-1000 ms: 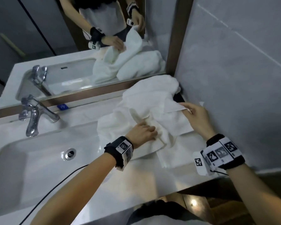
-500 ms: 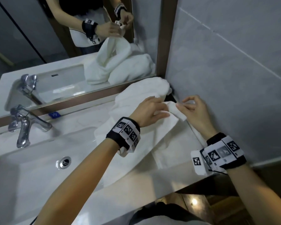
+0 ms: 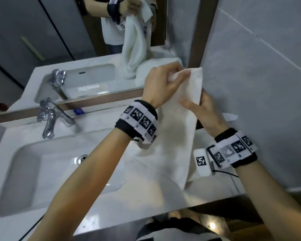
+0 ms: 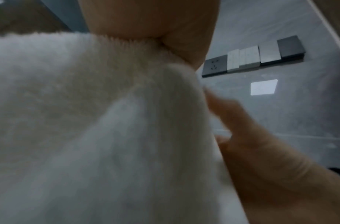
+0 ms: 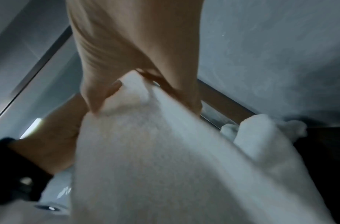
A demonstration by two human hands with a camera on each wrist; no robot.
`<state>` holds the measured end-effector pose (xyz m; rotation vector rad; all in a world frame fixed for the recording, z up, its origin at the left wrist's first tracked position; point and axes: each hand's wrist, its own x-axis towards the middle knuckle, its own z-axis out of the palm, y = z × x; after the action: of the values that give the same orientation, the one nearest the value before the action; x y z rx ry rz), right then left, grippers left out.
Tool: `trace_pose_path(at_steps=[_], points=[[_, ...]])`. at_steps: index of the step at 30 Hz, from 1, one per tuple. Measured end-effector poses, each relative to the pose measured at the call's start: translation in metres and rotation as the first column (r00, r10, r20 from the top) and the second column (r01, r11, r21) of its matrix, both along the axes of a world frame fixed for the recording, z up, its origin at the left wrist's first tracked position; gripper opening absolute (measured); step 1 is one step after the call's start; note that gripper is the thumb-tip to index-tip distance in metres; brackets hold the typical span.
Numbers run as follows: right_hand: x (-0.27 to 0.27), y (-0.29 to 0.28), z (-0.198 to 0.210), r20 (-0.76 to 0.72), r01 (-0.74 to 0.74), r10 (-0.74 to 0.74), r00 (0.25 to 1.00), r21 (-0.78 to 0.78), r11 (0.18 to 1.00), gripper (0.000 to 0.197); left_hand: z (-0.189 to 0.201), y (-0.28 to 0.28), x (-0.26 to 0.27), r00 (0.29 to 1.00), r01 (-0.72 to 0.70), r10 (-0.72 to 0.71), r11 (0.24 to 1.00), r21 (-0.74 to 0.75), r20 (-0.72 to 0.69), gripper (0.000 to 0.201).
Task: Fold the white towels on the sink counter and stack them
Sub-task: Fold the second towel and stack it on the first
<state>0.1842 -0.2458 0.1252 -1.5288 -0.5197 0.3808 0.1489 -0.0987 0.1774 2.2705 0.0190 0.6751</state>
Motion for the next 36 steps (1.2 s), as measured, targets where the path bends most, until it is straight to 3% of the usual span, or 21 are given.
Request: trace_pose_path(at_steps=[3,5,8,10,12,15,17,19,22,24,27,29,32,33,36], points=[[0.003,0.014,-0.004,-0.084,-0.125,0.116,0.99,-0.111,0.986,0.017,0.003,0.012,-0.006,0.999,-0.046,0.047,0.998,-0.045,0.014,0.027],[0.007,0.017,-0.015,-0.139,-0.256,0.231,0.963,-0.208,0.944,0.009,-0.001,0.025,-0.015,0.998,-0.062,0.061,0.996,-0.067,-0.014,0.025],[0.009,0.013,-0.04,-0.19,-0.416,0.375,0.907,-0.271,0.868,0.014,-0.014,0.055,-0.031,0.981,-0.097,0.092,0.995,-0.022,-0.172,0.02],[0.006,0.011,-0.058,-0.206,-0.44,0.392,0.896,-0.311,0.843,0.018,-0.024,0.076,-0.039,0.93,-0.137,0.143,0.99,0.044,-0.338,0.018],[0.0,0.013,-0.069,-0.2,-0.427,0.378,0.904,-0.366,0.827,0.038,-0.032,0.094,-0.048,0.859,-0.163,0.167,0.985,0.051,-0.484,0.02],[-0.01,0.024,-0.074,-0.15,-0.386,0.355,0.923,-0.372,0.844,0.053,-0.036,0.1,-0.061,0.807,-0.079,0.018,0.994,-0.078,-0.59,0.008],[-0.014,0.033,-0.071,-0.126,-0.405,0.386,0.914,-0.349,0.845,0.05,-0.037,0.097,-0.065,0.819,-0.03,-0.01,0.998,-0.06,-0.574,0.01],[-0.014,0.038,-0.069,-0.125,-0.443,0.427,0.896,-0.324,0.836,0.047,-0.033,0.094,-0.066,0.857,-0.112,0.084,0.993,-0.024,-0.508,0.014],[-0.01,0.041,-0.065,-0.161,-0.466,0.437,0.885,-0.31,0.829,0.022,-0.01,0.091,-0.069,0.922,-0.163,0.098,0.976,-0.147,-0.374,0.022],[-0.007,0.042,-0.066,-0.148,-0.48,0.46,0.876,-0.371,0.795,0.022,0.011,0.091,-0.073,0.963,-0.133,0.072,0.965,-0.225,-0.262,0.018],[-0.006,0.039,-0.066,-0.186,-0.532,0.499,0.847,-0.346,0.773,0.007,0.038,0.093,-0.076,0.996,-0.075,0.056,0.947,-0.313,-0.068,0.025],[-0.004,0.04,-0.064,-0.11,-0.505,0.499,0.859,-0.342,0.793,0.022,0.048,0.097,-0.078,1.0,0.001,0.01,0.924,-0.383,0.027,0.027],[-0.003,0.049,-0.058,-0.001,-0.468,0.487,0.873,-0.277,0.839,0.047,0.053,0.098,-0.079,0.99,0.135,-0.143,0.898,-0.419,0.015,0.023],[-0.003,0.053,-0.056,-0.016,-0.474,0.49,0.872,-0.28,0.835,0.046,0.053,0.096,-0.079,0.984,0.16,-0.18,0.901,-0.403,-0.011,0.02],[-0.006,0.062,-0.056,-0.133,-0.54,0.528,0.839,-0.327,0.776,0.02,0.05,0.091,-0.077,0.977,0.186,-0.211,0.9,-0.395,-0.021,0.018]])
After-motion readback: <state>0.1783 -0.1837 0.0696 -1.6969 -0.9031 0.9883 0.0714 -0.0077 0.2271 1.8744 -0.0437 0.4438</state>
